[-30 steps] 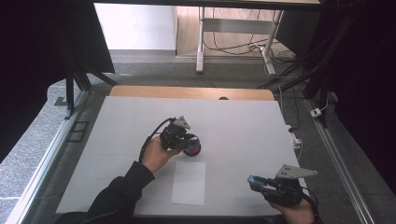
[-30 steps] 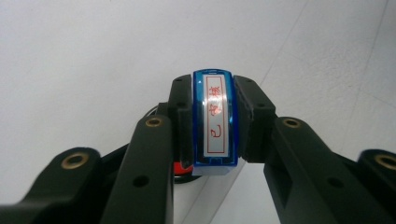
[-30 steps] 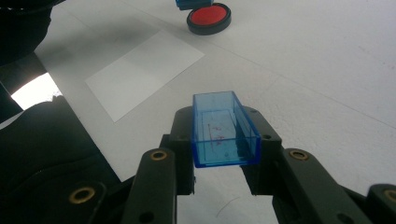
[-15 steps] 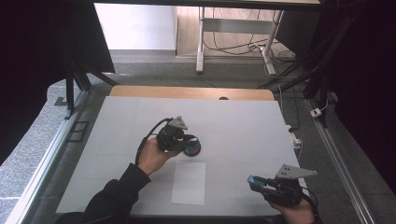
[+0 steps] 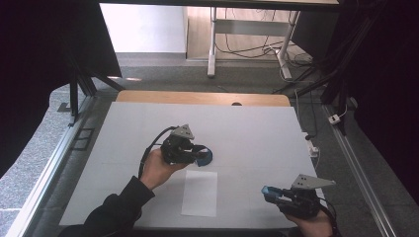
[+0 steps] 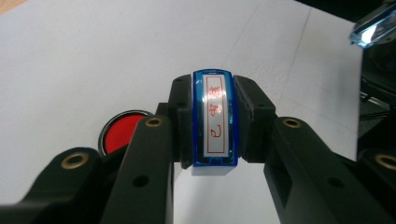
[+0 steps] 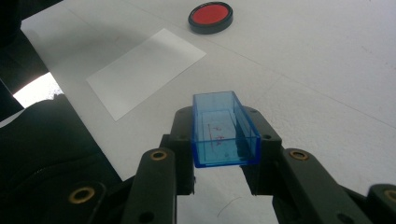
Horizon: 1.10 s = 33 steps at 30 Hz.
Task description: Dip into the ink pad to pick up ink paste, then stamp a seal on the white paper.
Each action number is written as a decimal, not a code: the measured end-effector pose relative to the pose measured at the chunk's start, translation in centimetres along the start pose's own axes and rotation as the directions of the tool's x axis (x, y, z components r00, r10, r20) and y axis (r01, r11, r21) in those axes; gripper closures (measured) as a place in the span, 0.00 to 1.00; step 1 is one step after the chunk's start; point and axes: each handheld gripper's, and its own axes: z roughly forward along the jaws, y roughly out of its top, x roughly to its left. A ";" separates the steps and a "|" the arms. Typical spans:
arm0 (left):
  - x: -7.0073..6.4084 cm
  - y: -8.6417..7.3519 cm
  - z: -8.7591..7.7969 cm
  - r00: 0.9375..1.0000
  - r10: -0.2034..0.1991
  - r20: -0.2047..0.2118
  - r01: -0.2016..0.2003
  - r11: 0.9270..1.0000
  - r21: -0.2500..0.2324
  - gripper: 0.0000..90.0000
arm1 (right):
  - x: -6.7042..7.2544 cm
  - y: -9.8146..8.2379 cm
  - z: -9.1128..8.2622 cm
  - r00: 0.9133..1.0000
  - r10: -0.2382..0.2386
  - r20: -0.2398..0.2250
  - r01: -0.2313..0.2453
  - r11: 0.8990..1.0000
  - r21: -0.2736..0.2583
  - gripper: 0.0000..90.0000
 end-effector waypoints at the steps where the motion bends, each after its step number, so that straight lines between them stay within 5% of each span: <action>1: -0.1 0.0 -0.1 1.000 0.003 0.000 -0.003 1.000 0.001 0.78 | 0.0 0.0 0.0 1.000 0.000 0.000 0.000 1.000 0.000 0.76; 18: -1.1 -1.1 -2.0 0.999 0.005 0.039 -0.004 1.000 -0.031 0.78 | 0.0 0.0 0.0 1.000 0.001 0.001 -0.001 1.000 0.004 0.76; 33: -2.1 -2.0 -1.7 0.999 0.012 0.041 -0.012 1.000 -0.014 0.78 | 0.1 0.0 0.0 1.000 -0.009 0.003 0.009 1.000 0.010 0.76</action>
